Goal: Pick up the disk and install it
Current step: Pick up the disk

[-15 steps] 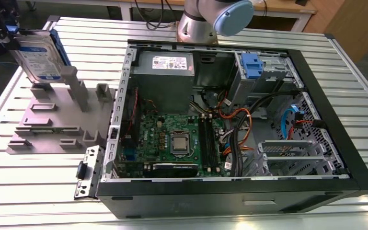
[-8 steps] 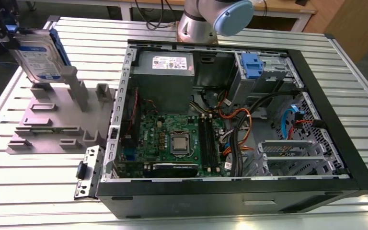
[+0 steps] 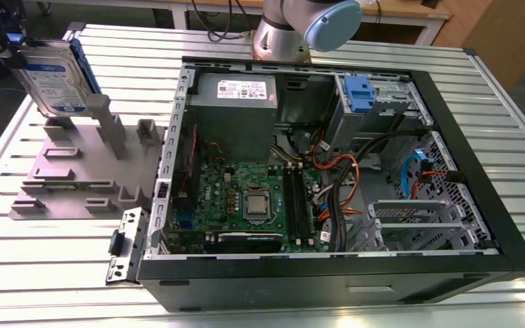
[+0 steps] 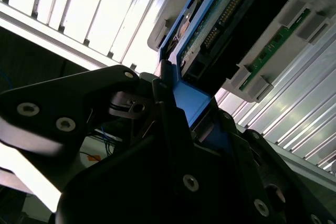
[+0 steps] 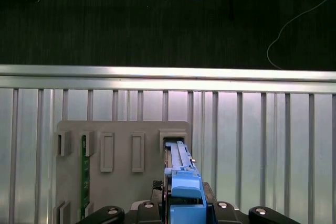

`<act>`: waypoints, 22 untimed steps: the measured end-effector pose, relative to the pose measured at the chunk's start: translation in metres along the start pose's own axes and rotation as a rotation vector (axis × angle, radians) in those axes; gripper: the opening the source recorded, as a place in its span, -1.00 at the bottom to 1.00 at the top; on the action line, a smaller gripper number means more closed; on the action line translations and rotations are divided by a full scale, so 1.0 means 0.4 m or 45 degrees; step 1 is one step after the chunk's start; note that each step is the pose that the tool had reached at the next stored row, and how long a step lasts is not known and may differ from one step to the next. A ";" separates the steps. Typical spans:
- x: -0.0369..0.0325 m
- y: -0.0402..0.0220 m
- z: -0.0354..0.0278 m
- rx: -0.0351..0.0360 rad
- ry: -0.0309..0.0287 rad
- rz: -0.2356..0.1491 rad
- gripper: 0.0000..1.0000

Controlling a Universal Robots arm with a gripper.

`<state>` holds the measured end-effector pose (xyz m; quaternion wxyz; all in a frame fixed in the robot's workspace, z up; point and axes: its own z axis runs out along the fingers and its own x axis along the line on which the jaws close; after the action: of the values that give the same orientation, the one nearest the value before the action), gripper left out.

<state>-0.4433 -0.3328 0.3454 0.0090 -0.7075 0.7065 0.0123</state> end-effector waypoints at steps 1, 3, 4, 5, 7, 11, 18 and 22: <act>0.000 0.000 0.000 0.0000 0.0000 0.000 -0.27; 0.000 0.000 0.000 0.0000 0.0000 0.000 -0.27; 0.000 0.000 0.000 0.0000 0.0000 0.000 -0.27; 0.000 0.000 0.000 0.0000 0.0000 0.000 -0.27; 0.000 0.000 -0.001 0.0000 0.0002 0.000 -0.27; 0.000 0.000 -0.001 -0.0001 0.0003 0.000 -0.27; 0.000 0.000 -0.006 0.0000 0.0029 0.000 -0.27; 0.000 0.000 -0.008 0.0001 0.0050 0.000 -0.27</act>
<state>-0.4433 -0.3328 0.3488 0.0076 -0.7075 0.7065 0.0109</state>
